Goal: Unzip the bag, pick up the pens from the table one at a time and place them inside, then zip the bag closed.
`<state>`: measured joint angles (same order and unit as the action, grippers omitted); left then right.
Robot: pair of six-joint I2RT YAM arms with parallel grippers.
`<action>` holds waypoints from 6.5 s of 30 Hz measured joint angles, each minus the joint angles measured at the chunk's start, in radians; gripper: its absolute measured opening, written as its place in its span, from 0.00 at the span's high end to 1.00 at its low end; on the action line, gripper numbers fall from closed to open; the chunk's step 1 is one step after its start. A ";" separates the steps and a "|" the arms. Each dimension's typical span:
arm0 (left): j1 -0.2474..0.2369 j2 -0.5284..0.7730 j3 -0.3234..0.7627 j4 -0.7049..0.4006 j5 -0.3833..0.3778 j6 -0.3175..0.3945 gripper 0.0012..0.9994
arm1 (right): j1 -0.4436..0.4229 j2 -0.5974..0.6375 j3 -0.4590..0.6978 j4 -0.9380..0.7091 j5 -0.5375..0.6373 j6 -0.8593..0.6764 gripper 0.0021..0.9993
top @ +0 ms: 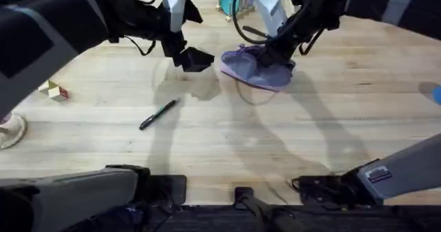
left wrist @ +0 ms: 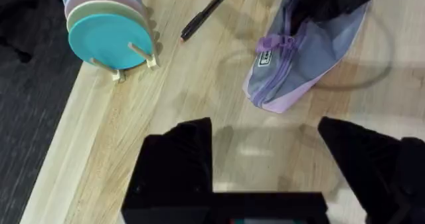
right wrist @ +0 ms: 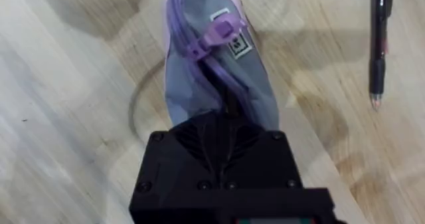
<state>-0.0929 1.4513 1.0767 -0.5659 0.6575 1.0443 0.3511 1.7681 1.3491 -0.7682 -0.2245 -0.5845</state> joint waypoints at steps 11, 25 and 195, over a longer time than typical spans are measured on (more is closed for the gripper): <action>0.000 0.000 0.000 0.000 0.000 0.000 0.01 | 0.000 0.012 0.000 0.043 0.039 -0.023 0.97; 0.000 0.000 0.000 0.000 0.000 0.000 0.01 | 0.002 0.016 0.000 0.102 0.104 -0.030 0.97; 0.000 0.000 0.000 0.000 0.000 0.000 0.01 | -0.048 0.501 0.494 0.100 0.281 0.371 0.97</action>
<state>-0.0929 1.4513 1.0767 -0.5659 0.6575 1.0443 0.3031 2.2689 1.8431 -0.6685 0.0568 -0.2138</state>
